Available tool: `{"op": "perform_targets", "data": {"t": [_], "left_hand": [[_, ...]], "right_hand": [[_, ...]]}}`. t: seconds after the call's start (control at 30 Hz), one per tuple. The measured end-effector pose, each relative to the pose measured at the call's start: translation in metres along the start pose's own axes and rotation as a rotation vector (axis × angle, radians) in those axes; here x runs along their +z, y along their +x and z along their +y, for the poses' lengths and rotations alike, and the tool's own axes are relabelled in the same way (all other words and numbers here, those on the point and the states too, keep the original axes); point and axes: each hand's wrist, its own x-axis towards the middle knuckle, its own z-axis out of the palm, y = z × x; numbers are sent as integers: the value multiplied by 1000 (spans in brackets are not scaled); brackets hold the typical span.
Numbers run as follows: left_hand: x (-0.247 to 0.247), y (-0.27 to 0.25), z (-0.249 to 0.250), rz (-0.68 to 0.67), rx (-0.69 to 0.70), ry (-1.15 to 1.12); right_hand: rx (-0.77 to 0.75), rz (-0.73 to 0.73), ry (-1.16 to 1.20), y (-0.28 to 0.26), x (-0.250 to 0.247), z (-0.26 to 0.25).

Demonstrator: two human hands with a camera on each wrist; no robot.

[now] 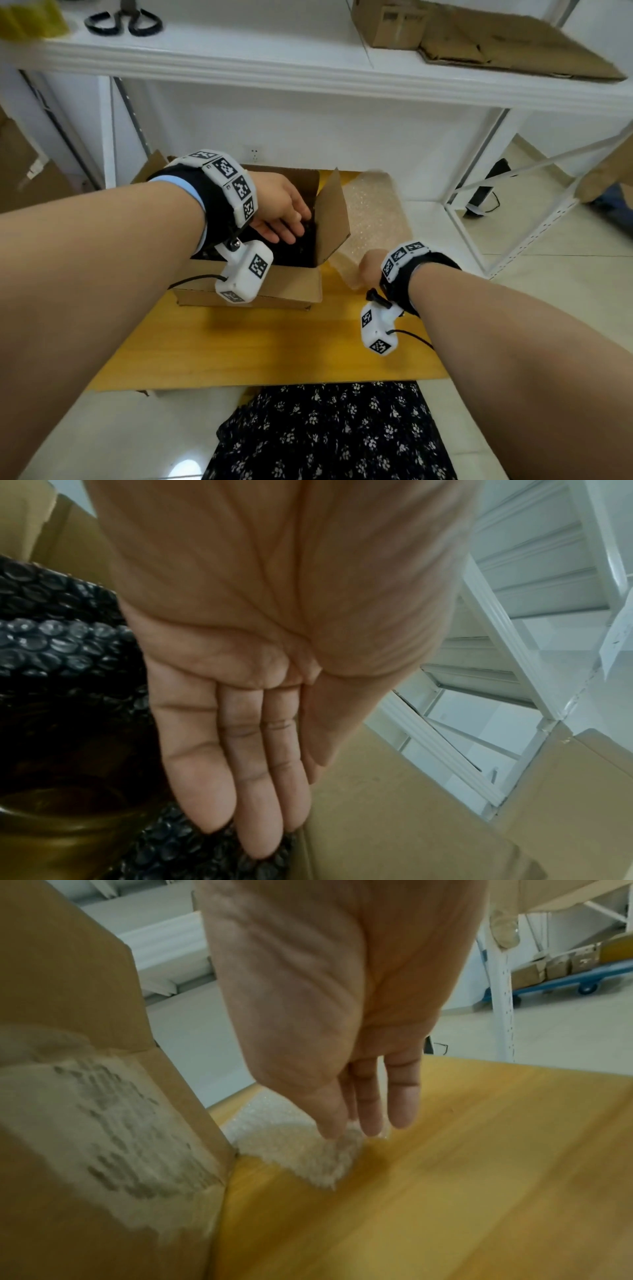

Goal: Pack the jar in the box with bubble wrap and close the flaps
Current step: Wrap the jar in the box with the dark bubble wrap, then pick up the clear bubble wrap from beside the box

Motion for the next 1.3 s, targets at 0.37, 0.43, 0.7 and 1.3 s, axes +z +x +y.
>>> {"op": "perform_targets", "data": {"t": [0.37,0.43,0.7,1.3], "left_hand": [[-12,-16,0,109,21,-16],[-15,-22,4,116,36,-31],[-9,-15,4,135,34,-74],[-10,-3,-4,42,-71,-47]], "right_hand": [[-64,636,592,-132,-102,43],[-87,664,641,-150,-119,52],[-135,233,395,-130,-68,23],[-105,315,422,-114,-59,28]]}}
